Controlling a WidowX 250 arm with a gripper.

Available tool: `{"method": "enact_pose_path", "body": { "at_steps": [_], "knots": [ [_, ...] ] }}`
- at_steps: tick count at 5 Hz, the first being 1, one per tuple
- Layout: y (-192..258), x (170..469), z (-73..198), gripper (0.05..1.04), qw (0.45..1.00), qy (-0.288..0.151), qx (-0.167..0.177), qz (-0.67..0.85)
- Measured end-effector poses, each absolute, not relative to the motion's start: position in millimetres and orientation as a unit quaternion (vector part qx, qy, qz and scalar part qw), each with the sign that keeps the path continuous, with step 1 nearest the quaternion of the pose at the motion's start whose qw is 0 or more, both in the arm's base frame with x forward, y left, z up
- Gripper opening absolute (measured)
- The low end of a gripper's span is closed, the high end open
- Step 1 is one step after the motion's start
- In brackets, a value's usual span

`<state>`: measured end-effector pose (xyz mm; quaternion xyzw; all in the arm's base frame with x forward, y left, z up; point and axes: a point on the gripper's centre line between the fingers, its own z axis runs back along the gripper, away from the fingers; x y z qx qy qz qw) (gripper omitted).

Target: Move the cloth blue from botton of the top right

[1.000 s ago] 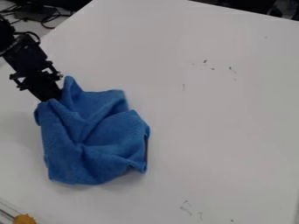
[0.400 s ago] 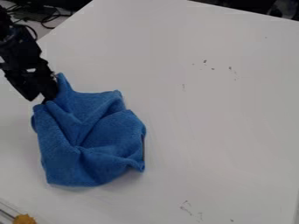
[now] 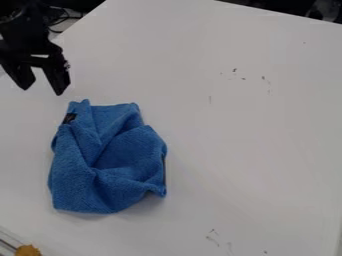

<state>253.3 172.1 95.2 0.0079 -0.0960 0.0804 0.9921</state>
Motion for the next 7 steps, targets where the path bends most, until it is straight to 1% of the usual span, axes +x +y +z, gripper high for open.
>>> {"method": "enact_pose_path", "body": {
  "at_steps": [1, 2, 3, 4, 5, 6, 7],
  "knots": [
    [168.0, 254.9, 110.3, 0.999, 0.988, -0.096, 0.050, 0.107],
    [138.1, 254.6, 107.0, 0.999, 0.991, -0.065, 0.069, 0.096],
    [108.2, 261.3, 99.4, 0.999, 0.993, -0.061, 0.030, 0.101],
    [72.4, 272.5, 91.0, 0.999, 0.995, -0.034, 0.013, 0.091],
    [42.7, 289.7, 84.7, 0.999, 0.997, -0.031, -0.003, 0.073],
    [17.0, 305.5, 78.8, 0.999, 0.998, -0.026, -0.027, 0.058],
    [-5.2, 311.0, 86.0, 0.999, 0.995, -0.019, -0.036, 0.095]
  ]
}}
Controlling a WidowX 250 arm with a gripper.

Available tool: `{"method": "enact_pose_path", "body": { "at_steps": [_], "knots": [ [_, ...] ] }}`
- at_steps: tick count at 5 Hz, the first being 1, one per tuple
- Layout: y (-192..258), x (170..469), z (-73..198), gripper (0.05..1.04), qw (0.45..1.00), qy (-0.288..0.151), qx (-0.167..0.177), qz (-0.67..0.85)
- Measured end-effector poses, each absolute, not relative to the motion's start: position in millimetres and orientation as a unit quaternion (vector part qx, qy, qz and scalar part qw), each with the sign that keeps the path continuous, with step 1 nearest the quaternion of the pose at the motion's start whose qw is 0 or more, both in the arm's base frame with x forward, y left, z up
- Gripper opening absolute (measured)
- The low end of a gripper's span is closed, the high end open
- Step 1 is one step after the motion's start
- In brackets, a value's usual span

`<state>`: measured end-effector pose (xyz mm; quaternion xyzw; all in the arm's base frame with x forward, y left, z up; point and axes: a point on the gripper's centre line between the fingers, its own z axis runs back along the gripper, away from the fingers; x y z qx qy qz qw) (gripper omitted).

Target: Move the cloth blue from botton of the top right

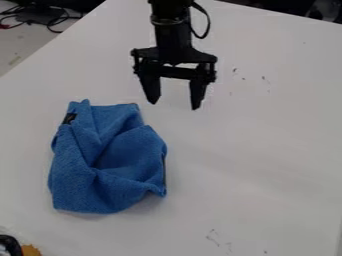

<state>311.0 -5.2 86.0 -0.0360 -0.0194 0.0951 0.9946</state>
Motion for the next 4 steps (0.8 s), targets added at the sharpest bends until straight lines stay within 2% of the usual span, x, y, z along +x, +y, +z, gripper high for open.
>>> {"method": "enact_pose_path", "body": {
  "at_steps": [1, 2, 4],
  "knots": [
    [-23.5, 312.4, 87.0, 0.999, 0.988, -0.020, -0.036, 0.151],
    [-46.1, 322.6, 89.9, 0.999, 0.983, -0.014, -0.021, 0.182],
    [-64.1, 333.9, 85.8, 0.999, 0.980, -0.034, -0.035, 0.195]
  ]
}}
